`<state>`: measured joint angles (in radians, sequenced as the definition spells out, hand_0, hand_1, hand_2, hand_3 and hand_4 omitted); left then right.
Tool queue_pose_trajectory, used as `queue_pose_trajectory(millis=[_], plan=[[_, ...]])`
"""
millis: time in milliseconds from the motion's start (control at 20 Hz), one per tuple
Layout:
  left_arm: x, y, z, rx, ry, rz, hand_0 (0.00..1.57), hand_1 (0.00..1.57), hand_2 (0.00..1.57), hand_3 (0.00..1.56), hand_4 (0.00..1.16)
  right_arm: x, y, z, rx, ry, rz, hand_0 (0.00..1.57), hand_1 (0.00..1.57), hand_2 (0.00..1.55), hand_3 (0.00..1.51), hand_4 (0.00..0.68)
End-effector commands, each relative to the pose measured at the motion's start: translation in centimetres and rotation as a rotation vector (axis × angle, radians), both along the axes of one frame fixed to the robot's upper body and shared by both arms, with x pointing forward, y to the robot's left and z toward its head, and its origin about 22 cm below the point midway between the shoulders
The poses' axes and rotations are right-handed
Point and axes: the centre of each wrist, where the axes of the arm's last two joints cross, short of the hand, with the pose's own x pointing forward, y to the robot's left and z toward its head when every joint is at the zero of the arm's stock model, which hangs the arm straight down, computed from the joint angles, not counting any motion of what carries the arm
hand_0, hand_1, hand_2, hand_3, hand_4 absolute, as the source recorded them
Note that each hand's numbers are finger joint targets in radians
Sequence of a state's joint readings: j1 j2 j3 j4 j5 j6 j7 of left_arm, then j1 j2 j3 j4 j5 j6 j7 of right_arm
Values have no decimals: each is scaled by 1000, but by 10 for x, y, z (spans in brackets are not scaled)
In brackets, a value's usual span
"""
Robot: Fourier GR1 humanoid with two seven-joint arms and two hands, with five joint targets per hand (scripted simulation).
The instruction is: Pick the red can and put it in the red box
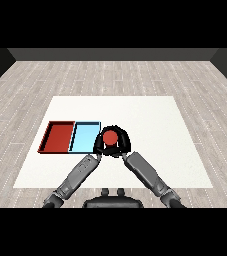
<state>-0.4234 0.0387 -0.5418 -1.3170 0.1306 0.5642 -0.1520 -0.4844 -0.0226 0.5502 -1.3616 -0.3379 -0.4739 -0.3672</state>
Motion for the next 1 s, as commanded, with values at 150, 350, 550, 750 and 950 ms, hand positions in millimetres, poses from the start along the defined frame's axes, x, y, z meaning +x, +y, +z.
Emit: queue_pose_trajectory(millis=[150, 350, 550, 750, 950], plan=[[-1, -16, 4, -55, 0, -32, 1571, 1571, 1546, 1469, 1025, 6, 17, 5, 77, 23, 76, 1402, 1402, 1408, 1370, 471], [0, -16, 1, -48, 8, -24, 1571, 1571, 1569, 1491, 1140, -3, 2, 7, 43, -22, 86, 0, 0, 0, 0, 0], [9, -14, 2, -41, 9, -10, 1571, 1571, 1569, 1491, 1140, 12, 6, 9, 47, -21, 96, 0, 0, 0, 0, 0], [-5, 11, -7, -16, -25, 1, 1571, 1571, 1571, 1486, 1148, 24, -26, 22, 26, -48, 58, 0, 0, 0, 0, 0], [-12, -4, -15, -40, 8, 5, 1571, 1571, 1571, 1486, 1150, -3, -5, 15, -16, -83, -28, 0, 0, 0, 0, 0]])
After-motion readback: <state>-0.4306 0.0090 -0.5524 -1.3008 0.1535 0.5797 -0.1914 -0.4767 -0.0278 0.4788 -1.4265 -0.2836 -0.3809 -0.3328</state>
